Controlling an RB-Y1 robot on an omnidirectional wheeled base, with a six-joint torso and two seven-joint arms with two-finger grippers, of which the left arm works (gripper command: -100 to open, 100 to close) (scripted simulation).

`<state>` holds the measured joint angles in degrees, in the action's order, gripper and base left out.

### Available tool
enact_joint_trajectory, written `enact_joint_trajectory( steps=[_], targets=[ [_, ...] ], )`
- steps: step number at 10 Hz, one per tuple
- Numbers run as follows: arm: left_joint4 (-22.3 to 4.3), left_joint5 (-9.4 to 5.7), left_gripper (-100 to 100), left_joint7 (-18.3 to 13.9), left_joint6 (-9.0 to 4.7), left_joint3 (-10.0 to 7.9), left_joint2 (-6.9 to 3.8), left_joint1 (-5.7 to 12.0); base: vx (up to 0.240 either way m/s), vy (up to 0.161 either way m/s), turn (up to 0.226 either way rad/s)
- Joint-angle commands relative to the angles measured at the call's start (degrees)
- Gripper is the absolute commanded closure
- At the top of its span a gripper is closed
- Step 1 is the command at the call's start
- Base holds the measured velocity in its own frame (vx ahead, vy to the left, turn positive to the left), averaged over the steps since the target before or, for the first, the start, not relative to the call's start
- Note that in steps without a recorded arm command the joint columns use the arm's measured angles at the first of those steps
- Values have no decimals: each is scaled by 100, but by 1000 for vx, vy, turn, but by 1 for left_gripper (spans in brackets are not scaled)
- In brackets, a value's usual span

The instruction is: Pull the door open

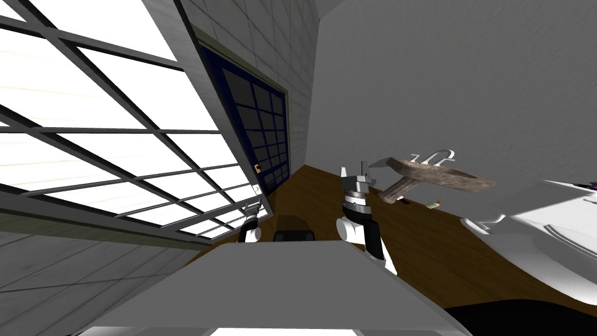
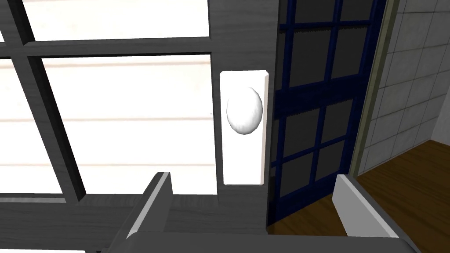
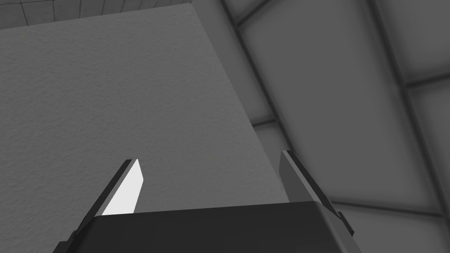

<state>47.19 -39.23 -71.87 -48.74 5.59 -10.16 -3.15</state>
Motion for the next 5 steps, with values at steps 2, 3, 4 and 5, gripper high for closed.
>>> enact_joint_trajectory(
  steps=[2, 3, 4, 5],
  targets=[
    [-86, -32, -100, -228, -59, -26, -192, -70, 182, 12, -82],
    [-131, -48, -100, -346, -90, -39, -291, -105, 194, 16, -53],
    [-178, -65, -100, -470, -122, -54, -396, -143, 203, 15, -96],
    [-224, -82, -100, -594, -154, -68, -501, -181, 209, 12, -98]
  ],
)
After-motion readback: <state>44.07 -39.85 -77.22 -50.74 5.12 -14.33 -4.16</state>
